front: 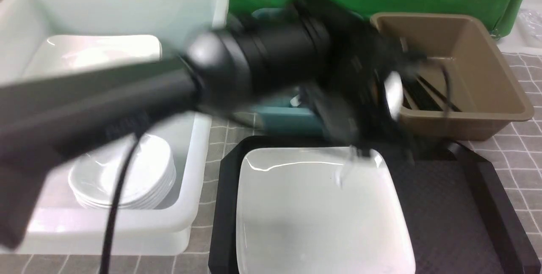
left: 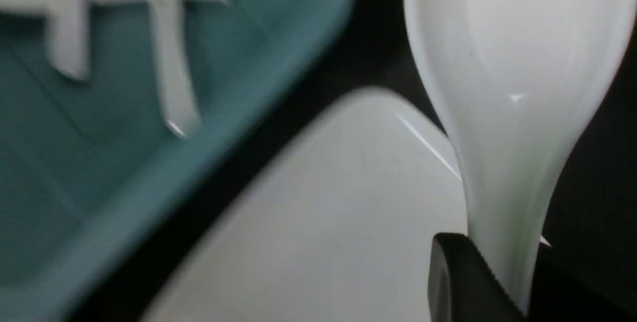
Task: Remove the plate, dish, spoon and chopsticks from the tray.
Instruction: Use the left arm to put the soup spoon into the small storage box in the middle
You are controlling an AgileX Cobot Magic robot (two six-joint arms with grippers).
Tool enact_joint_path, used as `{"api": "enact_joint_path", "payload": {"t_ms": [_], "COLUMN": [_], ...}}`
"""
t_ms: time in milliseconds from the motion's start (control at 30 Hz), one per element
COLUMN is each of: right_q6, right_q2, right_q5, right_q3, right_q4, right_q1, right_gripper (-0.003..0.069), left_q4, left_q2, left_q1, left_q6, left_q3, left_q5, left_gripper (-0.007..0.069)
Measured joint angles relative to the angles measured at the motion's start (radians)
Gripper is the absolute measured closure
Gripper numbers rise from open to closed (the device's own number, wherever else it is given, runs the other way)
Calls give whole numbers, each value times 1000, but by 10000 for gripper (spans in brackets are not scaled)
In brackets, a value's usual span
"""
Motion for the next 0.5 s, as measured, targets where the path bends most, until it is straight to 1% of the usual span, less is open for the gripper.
{"api": "enact_joint_path", "payload": {"t_ms": [67, 133, 200, 233, 300, 400, 500], "right_q6": [6, 11, 26, 32, 45, 69, 87], "right_q2": [0, 0, 0, 0, 0, 0, 0], "right_q5": [-1, -1, -1, 0, 4, 8, 8], "right_q3": [0, 0, 0, 0, 0, 0, 0], "right_q4": [0, 0, 0, 0, 0, 0, 6], "right_q1": [0, 0, 0, 0, 0, 0, 0], "right_gripper": [524, 524, 524, 524, 524, 524, 524], "left_q4": [8, 12, 3, -3, -14, -29, -29], "left_q2": [22, 82, 146, 170, 219, 261, 265], "left_q1": [51, 132, 189, 203, 235, 259, 264], "left_q6": [39, 91, 148, 161, 200, 231, 234], "left_q3": [-45, -110, -159, -171, -205, -225, -230], "left_q5": [-39, -107, -156, -169, -184, -195, -194], "left_gripper": [528, 528, 523, 516, 477, 344, 169]}}
